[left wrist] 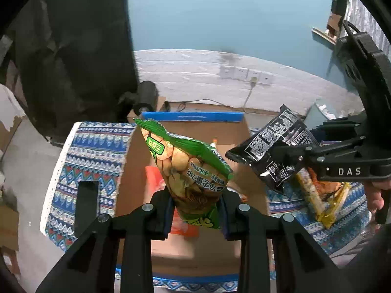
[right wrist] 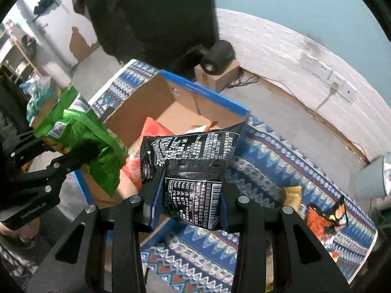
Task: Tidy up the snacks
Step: 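Carry the green and black bags over the box and release them, then withdraw both tools from the box back toward the remaining snacks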
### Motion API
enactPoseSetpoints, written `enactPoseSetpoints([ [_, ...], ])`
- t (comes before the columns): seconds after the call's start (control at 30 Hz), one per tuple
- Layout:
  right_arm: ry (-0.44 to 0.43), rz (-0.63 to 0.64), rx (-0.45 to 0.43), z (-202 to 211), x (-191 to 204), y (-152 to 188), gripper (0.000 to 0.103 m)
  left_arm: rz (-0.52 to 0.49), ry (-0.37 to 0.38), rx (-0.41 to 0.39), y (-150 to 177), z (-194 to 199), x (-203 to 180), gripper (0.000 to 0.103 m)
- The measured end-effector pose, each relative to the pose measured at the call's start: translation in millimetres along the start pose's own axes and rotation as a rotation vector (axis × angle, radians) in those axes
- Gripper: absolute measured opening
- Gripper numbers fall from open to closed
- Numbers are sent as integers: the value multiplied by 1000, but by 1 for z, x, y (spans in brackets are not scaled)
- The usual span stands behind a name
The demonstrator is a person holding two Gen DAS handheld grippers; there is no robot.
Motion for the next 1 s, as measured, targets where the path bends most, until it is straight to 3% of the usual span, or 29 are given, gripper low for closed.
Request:
enactPoseSetpoints([
  [0.4, -18, 60, 52, -34, 34, -6, 40, 46, -65, 65, 16, -14, 33, 33],
  [0.47, -15, 64, 47, -34, 35, -7, 47, 57, -69, 75, 18, -17, 36, 41],
  [0.53, -17, 66, 34, -31, 34, -8, 63, 60, -73, 72, 17, -17, 36, 50],
  [0.6, -15, 61, 21, -27, 31, -8, 66, 52, -92, 66, 15, -16, 35, 58],
  [0.67, -12, 50, 16, -24, 27, -8, 68, 42, -104, 65, 14, -17, 32, 65],
  [0.87, 20, -1, -5, -11, 2, -1, 72, -11, -119, 69, 10, -17, 12, 73],
  [1.0, 36, -38, -21, 1, -17, 6, 72, -32, -104, 63, 7, -16, -3, 74],
])
Point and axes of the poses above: each gripper's, at about its wrist camera, not at the fingertips, and z roughly against the way its jaws point, x to its left, y to its underside, the point moved 9 cm from there along -z, roughly the way its jaws point, and after that the axes turned 9 degrees about y, right-handed, at the moved point
